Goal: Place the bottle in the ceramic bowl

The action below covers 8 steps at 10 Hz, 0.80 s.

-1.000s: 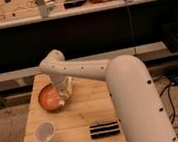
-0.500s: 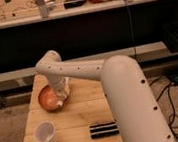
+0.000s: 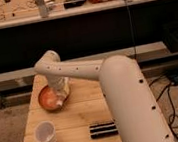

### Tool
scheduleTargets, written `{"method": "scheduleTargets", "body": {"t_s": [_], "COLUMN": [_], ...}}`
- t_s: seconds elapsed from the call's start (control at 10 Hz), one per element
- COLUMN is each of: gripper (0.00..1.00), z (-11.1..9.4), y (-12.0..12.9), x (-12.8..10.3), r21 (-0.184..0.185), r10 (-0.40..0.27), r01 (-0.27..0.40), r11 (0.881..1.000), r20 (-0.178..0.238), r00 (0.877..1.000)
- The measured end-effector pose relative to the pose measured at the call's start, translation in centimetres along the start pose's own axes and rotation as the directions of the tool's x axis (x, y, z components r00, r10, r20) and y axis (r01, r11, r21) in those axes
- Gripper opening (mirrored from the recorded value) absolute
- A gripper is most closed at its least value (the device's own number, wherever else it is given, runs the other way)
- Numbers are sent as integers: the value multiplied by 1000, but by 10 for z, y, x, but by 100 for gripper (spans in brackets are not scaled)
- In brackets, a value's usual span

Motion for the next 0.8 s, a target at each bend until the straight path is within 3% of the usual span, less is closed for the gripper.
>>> {"method": "scheduleTargets", "body": {"t_s": [0.3, 0.6, 0.8], "gripper": [27, 58, 65], "z": [0, 0, 2], "y": [-2, -3, -3], "x": [0, 0, 0], "r21": [0, 2, 2], "r10": [-6, -11, -14], "r01": [6, 11, 14], "r11": [1000, 1000, 1000], "r20": [-2, -4, -5], "r00": [1000, 1000, 1000]}}
